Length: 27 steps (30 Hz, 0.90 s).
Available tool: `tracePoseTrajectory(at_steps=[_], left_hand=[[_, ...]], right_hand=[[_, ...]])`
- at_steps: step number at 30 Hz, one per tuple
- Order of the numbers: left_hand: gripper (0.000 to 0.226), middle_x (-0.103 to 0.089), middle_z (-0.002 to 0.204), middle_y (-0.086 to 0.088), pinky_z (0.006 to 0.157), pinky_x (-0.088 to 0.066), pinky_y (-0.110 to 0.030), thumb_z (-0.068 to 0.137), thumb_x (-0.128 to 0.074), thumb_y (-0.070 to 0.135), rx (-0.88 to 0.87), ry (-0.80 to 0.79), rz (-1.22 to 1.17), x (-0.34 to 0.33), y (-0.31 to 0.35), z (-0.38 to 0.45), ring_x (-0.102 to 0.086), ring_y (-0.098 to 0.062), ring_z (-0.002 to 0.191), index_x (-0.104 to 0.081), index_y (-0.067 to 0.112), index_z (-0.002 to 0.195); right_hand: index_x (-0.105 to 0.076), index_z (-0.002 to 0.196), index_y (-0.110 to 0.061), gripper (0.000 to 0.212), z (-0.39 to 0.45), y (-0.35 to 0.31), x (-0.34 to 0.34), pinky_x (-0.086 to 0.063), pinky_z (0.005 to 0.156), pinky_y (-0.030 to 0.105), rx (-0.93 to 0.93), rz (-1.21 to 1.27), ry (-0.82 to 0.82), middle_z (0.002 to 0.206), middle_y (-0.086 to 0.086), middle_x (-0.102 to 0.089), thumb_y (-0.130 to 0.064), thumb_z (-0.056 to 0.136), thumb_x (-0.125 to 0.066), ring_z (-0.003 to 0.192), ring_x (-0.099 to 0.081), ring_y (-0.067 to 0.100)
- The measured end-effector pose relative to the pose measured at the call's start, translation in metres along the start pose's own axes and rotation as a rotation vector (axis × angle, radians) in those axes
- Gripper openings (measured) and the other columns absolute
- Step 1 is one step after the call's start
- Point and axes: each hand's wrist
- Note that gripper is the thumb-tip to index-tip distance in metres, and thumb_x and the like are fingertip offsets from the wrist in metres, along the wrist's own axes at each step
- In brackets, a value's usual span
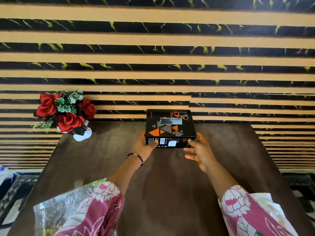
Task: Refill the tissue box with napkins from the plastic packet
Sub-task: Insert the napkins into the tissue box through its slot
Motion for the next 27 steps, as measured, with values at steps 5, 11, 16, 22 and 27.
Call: tracePoseTrajectory(at_steps=[5, 11, 16, 22, 27], left_hand=[[0.049, -0.055, 0.107, 0.008, 0.088, -0.04, -0.029, 0.085, -0.059, 0.007, -0.062, 0.01, -0.102, -0.003, -0.003, -0.019, -0.05, -0.01, 0.102, -0.042, 0.022, 0.128], [0.052, -0.058, 0.112, 0.005, 0.093, -0.038, -0.031, 0.083, -0.064, 0.014, -0.028, 0.021, -0.039, -0.004, -0.03, -0.076, -0.049, -0.017, 0.117, -0.041, 0.018, 0.13], [0.07, -0.038, 0.146, -0.001, 0.104, -0.029, -0.036, 0.082, -0.064, 0.033, 0.015, 0.007, 0.092, 0.0, -0.058, -0.136, -0.035, -0.02, 0.133, -0.027, 0.022, 0.141], [0.062, -0.054, 0.119, -0.008, 0.092, -0.043, -0.036, 0.084, -0.062, 0.027, 0.029, 0.123, 0.123, 0.006, -0.08, -0.213, -0.052, -0.027, 0.114, -0.033, 0.02, 0.138], [0.056, -0.053, 0.126, -0.011, 0.096, -0.044, -0.038, 0.087, -0.058, 0.023, 0.067, 0.14, 0.097, 0.001, -0.076, -0.221, -0.051, -0.025, 0.115, -0.034, 0.013, 0.136]], right_hand=[[-0.023, 0.145, -0.028, 0.064, -0.014, 0.009, 0.005, -0.052, 0.077, 0.041, 0.012, -0.048, -0.014, 0.108, -0.001, -0.057, -0.012, 0.091, -0.054, 0.092, -0.061, 0.025], [-0.019, 0.146, -0.03, 0.068, -0.065, 0.037, 0.02, -0.051, 0.085, 0.045, 0.023, -0.08, -0.024, 0.106, -0.008, -0.049, -0.01, 0.091, -0.054, 0.097, -0.062, 0.026], [-0.024, 0.144, -0.03, 0.062, -0.12, 0.065, 0.038, -0.052, 0.076, 0.038, 0.031, -0.086, -0.059, 0.121, -0.007, -0.046, -0.011, 0.092, -0.052, 0.092, -0.062, 0.023], [-0.041, 0.134, -0.027, 0.046, -0.185, 0.105, 0.07, -0.051, 0.067, 0.033, 0.028, -0.045, -0.063, 0.109, -0.011, -0.056, -0.009, 0.093, -0.051, 0.085, -0.066, 0.023], [-0.05, 0.127, -0.017, 0.036, -0.189, 0.108, 0.078, -0.049, 0.061, 0.029, 0.055, -0.161, 0.045, 0.122, -0.001, -0.056, -0.005, 0.093, -0.046, 0.076, -0.061, 0.017]])
Point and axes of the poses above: each hand's wrist, its own z-axis towards the middle knuckle, its own x-axis out of the back of the hand, y = z × x
